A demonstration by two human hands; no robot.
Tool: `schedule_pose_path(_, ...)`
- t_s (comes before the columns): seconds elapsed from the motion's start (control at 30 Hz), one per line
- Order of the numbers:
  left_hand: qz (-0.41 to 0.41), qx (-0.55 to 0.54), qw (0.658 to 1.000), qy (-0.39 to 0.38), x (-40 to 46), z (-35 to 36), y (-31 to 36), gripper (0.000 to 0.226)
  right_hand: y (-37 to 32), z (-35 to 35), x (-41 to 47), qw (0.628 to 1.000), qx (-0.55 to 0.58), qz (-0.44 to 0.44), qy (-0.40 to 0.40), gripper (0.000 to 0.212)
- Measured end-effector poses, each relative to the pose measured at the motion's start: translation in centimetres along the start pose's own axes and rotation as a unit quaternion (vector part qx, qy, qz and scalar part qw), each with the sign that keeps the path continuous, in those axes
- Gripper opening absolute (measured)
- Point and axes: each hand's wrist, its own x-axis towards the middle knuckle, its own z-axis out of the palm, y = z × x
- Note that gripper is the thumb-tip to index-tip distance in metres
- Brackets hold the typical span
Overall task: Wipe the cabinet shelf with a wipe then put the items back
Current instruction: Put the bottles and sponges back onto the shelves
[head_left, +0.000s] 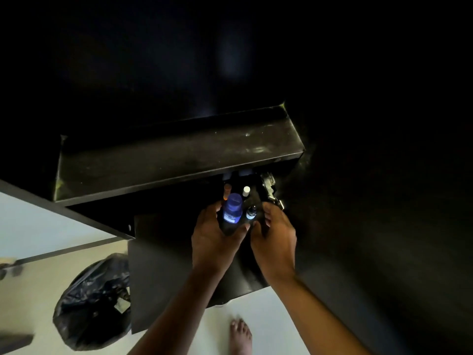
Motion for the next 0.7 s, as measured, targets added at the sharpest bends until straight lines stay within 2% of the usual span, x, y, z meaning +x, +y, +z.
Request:
schedule_pose_path(0.23,0.009,-0.014,0.996,0.082,0.9,2.9,-1.5,0.063,0.6,1.1,0.7,0.998,0.028,-0.045,0.016,0.052)
schedule_pose_path(0.7,0.033,-0.014,0.994,0.103,0.7,2.9,-3.1,0.046,2.8,3.4,1.4,0.999,0.033,-0.042,0.005,0.043)
